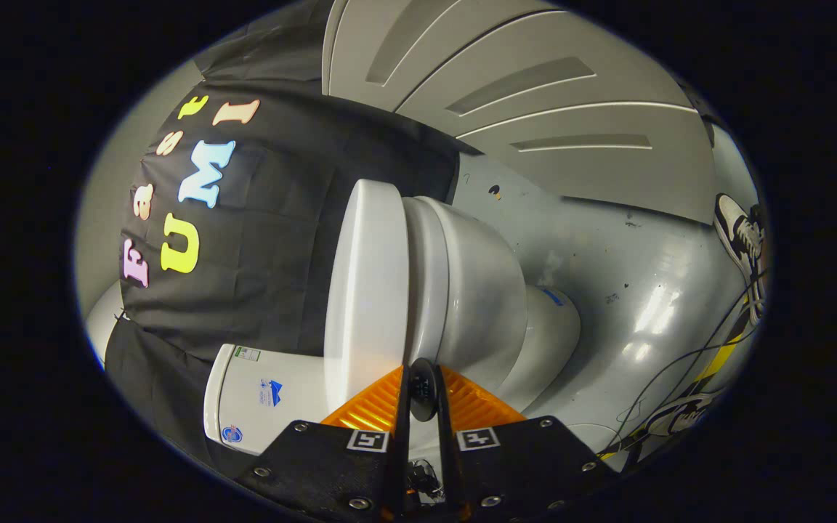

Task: Open the toilet lid.

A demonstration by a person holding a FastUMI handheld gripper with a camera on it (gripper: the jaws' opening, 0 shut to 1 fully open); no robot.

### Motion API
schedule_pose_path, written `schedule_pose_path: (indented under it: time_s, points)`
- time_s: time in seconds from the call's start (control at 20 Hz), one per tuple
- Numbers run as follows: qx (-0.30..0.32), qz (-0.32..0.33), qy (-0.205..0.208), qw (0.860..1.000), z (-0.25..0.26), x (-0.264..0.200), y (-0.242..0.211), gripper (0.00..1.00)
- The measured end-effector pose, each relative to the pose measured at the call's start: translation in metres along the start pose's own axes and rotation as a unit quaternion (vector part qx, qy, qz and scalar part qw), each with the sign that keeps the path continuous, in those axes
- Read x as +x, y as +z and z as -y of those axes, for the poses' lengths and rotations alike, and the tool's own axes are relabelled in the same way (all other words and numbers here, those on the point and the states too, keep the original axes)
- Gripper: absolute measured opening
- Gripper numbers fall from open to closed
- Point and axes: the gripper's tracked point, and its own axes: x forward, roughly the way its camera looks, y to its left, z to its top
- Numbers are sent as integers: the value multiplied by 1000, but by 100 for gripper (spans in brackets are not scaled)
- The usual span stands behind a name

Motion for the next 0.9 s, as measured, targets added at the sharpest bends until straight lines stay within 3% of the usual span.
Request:
schedule_pose_path:
  time_s: [0.15, 0.45, 0.6, 0.9]
  points:
    - [8, 5, 11, 1000, -3, -2, -2, 1]
    - [-25, 14, -18, 999, -3, -4, -2, 0]
    - [-76, 17, -42, 996, -13, -10, -2, 0]
    - [-139, 39, -46, 989, -52, -23, 1, 0]
